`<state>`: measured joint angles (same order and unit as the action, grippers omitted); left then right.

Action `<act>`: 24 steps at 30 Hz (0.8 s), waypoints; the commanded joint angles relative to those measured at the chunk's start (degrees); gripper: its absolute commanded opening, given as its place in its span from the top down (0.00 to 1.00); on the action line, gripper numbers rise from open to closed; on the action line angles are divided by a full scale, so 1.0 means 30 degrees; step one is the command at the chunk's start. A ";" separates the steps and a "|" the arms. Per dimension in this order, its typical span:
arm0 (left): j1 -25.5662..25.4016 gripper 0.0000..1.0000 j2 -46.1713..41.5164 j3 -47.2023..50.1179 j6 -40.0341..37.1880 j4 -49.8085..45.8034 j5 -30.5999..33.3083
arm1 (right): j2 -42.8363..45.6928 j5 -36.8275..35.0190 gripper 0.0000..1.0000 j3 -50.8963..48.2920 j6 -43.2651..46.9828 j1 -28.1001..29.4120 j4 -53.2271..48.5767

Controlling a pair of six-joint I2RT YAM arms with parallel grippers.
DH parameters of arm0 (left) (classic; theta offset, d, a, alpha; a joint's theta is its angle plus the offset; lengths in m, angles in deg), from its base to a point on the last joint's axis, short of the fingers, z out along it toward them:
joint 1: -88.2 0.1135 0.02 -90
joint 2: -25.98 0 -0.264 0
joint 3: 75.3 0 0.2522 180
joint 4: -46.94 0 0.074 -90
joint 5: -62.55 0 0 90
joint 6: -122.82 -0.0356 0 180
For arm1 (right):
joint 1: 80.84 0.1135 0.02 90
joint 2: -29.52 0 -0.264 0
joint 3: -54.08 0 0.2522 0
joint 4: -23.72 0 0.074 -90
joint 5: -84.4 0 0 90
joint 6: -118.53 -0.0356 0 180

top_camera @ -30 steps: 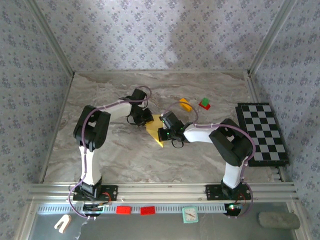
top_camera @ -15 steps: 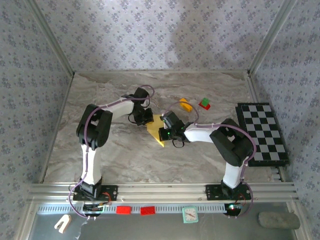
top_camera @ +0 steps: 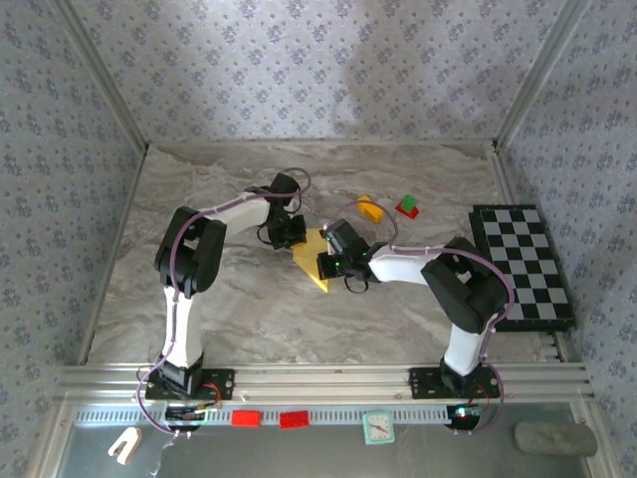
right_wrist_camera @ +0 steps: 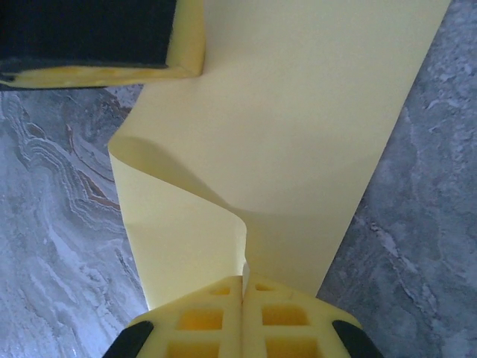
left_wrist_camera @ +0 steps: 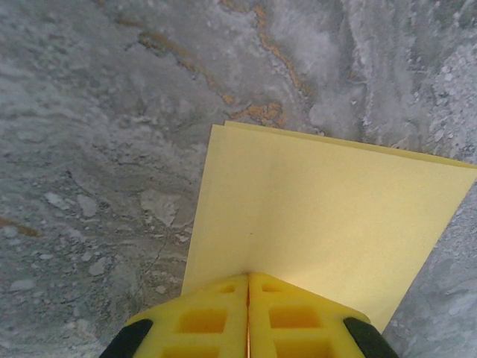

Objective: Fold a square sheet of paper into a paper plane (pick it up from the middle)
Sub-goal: Third fold the triangle at the center of the table.

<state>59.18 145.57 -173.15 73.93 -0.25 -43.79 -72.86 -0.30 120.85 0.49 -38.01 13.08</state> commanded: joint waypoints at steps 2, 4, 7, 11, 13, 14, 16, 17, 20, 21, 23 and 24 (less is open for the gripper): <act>-0.0348 0.92 0.1489 0.0346 -0.0429 -0.1718 0.1168 | 0.0555 -0.0206 0.96 -0.0266 0.0320 -0.0136 -0.0220; -0.0372 0.92 0.1504 0.0295 -0.0460 -0.1718 0.1155 | 0.0503 -0.0242 0.96 -0.0254 0.0320 -0.0173 -0.0253; -0.0390 0.93 0.1503 0.0229 -0.0517 -0.2158 0.1139 | 0.0304 -0.0273 0.96 -0.0210 0.0291 -0.0214 -0.0405; -0.0457 0.93 0.1533 0.0159 -0.0616 -0.2201 0.1073 | 0.0102 -0.0330 0.96 -0.0167 0.0233 -0.0270 -0.0489; -0.0465 0.93 0.1562 0.0111 -0.0634 -0.2219 0.1001 | 0.0007 -0.0331 0.96 -0.0166 0.0233 -0.0258 -0.0491; -0.0478 0.93 0.1561 0.0106 -0.0634 -0.2188 0.0974 | -0.0052 -0.0282 0.96 -0.0152 0.0233 -0.0269 -0.0496; -0.0493 0.93 0.1540 0.0057 -0.0663 -0.2194 0.0964 | -0.0146 -0.0213 0.96 -0.0086 0.0234 -0.0258 -0.0453; -0.0494 0.93 0.1558 0.0067 -0.0691 -0.2150 0.0942 | -0.0204 -0.0170 0.96 -0.0066 0.0262 -0.0262 -0.0425; -0.0524 0.93 0.1527 0.0051 -0.0722 -0.2157 0.0905 | -0.0320 -0.0052 0.96 -0.0018 0.0292 -0.0254 -0.0395; -0.0523 0.93 0.1531 0.0057 -0.0722 -0.2157 0.0905 | -0.0323 -0.0038 0.96 -0.0027 0.0292 -0.0244 -0.0394; -0.0523 0.93 0.1521 0.0024 -0.0752 -0.2128 0.0877 | -0.0404 -0.0002 0.96 -0.0027 0.0291 -0.0267 -0.0412; -0.0524 0.93 0.1533 0.0013 -0.0751 -0.2128 0.0876 | -0.0426 0.0044 0.96 -0.0034 0.0291 -0.0278 -0.0394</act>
<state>58.81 146.10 -174.44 72.81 -1.78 -42.83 -73.13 -0.27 120.59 0.69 -38.43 12.90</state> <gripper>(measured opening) 0.074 0.056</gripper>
